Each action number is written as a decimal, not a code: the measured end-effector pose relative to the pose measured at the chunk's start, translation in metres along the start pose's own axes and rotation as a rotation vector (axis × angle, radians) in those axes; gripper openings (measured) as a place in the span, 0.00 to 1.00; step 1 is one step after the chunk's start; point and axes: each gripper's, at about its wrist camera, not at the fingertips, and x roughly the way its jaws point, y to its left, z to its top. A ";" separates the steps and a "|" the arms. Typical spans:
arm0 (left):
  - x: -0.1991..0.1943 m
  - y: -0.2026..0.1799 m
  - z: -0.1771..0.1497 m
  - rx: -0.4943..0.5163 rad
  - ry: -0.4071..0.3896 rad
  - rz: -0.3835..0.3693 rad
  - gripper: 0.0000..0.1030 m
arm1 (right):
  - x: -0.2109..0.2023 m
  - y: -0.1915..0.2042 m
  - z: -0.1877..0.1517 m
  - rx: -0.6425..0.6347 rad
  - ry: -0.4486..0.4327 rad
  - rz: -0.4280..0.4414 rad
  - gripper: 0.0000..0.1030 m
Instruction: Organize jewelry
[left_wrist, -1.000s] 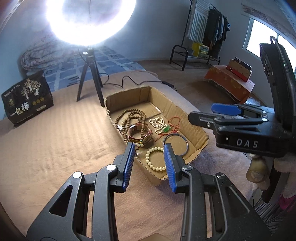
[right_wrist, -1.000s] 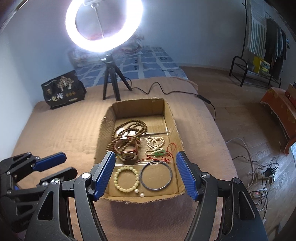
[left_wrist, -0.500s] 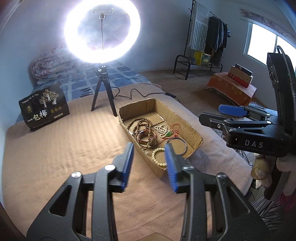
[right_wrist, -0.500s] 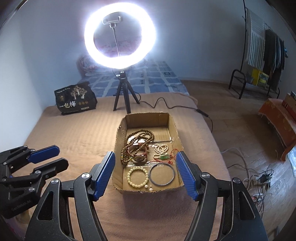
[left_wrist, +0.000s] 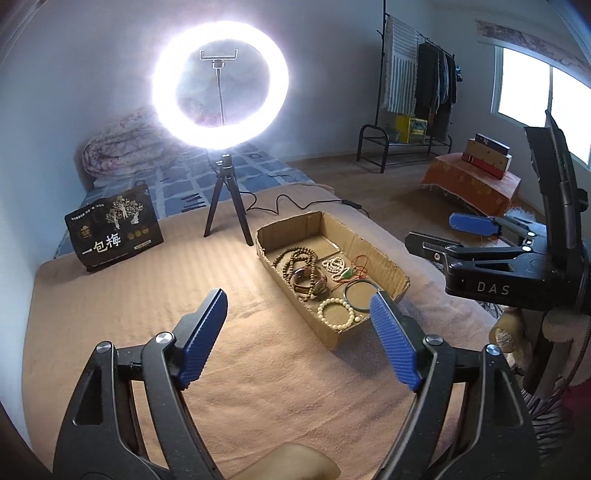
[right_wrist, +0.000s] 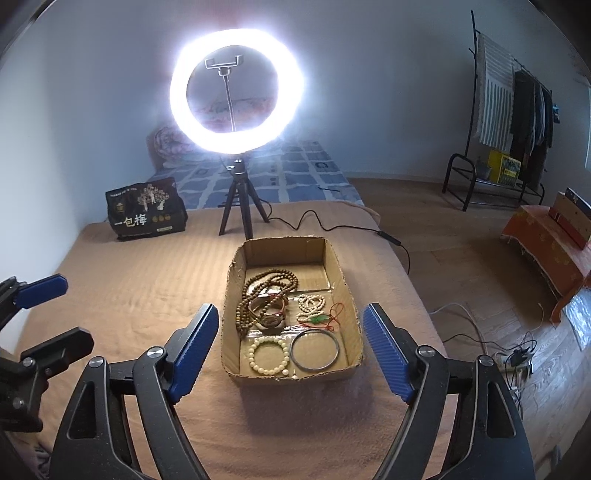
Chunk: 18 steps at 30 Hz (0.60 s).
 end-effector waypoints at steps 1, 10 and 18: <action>0.000 0.000 0.000 0.001 0.002 0.002 0.80 | -0.001 0.001 0.000 -0.002 -0.004 -0.001 0.78; 0.005 -0.006 -0.006 0.046 0.011 0.061 0.86 | -0.001 0.003 -0.001 0.001 -0.016 0.003 0.78; 0.007 -0.013 -0.008 0.065 0.031 0.084 0.86 | -0.003 0.003 -0.001 0.002 -0.024 0.002 0.78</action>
